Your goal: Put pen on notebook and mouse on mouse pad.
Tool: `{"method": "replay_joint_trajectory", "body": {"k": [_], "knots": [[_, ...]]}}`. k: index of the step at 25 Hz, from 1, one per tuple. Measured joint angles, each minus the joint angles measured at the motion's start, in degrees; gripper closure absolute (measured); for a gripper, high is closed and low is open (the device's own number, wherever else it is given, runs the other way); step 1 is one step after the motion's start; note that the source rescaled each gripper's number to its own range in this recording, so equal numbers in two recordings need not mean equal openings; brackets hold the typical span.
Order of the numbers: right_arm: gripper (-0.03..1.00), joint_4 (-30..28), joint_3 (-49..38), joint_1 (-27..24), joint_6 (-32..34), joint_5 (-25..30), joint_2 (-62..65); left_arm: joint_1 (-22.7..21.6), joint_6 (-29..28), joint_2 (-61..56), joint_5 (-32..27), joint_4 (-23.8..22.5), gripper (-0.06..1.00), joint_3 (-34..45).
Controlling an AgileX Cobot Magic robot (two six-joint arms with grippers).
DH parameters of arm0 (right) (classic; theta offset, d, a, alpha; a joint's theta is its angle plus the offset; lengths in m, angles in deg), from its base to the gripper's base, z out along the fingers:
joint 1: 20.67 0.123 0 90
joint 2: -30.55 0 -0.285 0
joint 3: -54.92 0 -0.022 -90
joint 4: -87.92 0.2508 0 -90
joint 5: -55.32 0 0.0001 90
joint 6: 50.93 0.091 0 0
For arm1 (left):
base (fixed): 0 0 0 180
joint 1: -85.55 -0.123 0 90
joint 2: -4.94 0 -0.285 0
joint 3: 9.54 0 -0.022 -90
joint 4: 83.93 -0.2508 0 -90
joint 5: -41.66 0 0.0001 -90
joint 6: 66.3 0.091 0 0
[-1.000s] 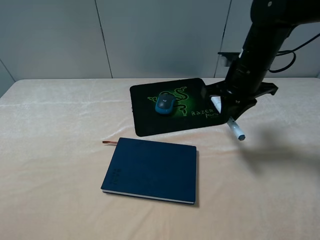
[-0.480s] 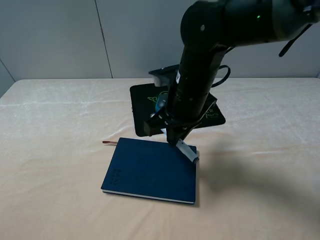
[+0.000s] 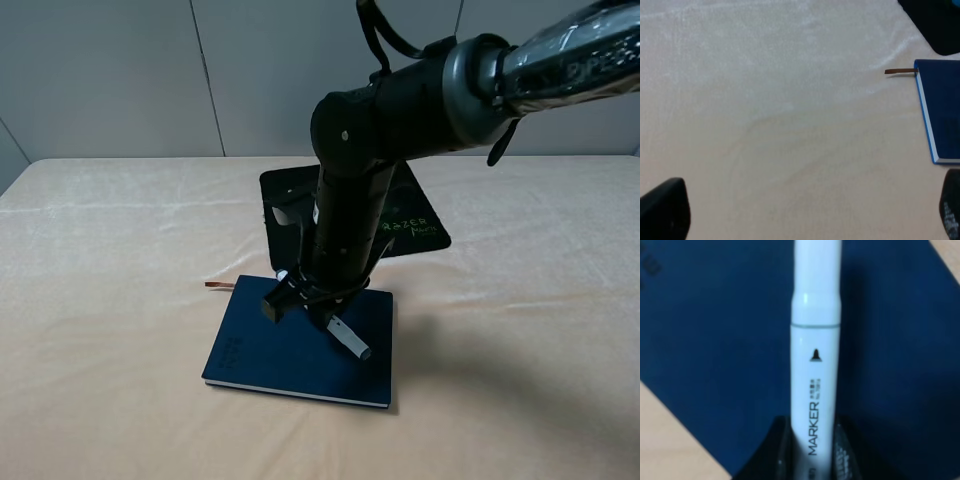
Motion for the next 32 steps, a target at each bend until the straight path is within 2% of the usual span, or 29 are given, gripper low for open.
{"method": "replay_joint_trajectory", "body": {"k": [9,16,17,18,19,20,21,22,23,26,32], "knots": [[0.97,0.7,0.0,0.0,-0.2,-2.6,-2.4,0.0,0.0,0.0,0.0,0.0,-0.06,0.0],[0.96,1.8,0.0,0.0,-0.8,-1.9,-2.4,0.0,0.0,0.0,0.0,0.0,-0.06,0.0],[0.92,2.3,0.0,0.0,-1.2,-1.5,-2.4,0.0,0.0,0.0,0.0,0.0,-0.06,0.0],[0.83,3.1,0.0,0.0,-1.9,-0.9,-2.4,0.0,0.0,0.0,0.0,0.0,-0.06,0.0],[0.64,4.0,0.0,0.0,-2.5,-0.5,-2.4,0.0,0.0,0.0,0.0,0.0,-0.06,0.0],[0.41,5.0,0.0,0.0,-2.7,-0.4,-2.4,0.0,0.0,0.0,0.0,0.0,-0.06,0.0],[0.25,5.7,0.0,0.0,-3.0,-0.3,-2.4,0.0,0.0,0.0,0.0,0.0,-0.06,0.0],[0.13,6.3,0.0,0.0,-3.1,-0.1,-2.4,0.0,0.0,0.0,0.0,0.0,-0.06,0.0],[0.07,6.7,0.0,0.0,-3.3,0.0,-2.4,0.0,0.0,0.0,0.0,0.0,-0.06,0.0],[-0.01,7.1,0.0,0.0,-3.4,0.0,-2.4,0.0,0.0,0.0,0.0,0.0,-0.06,0.0],[-0.03,7.2,0.0,0.0,-3.4,0.6,-2.4,0.0,0.0,0.0,0.0,0.0,-0.06,0.0]]}}
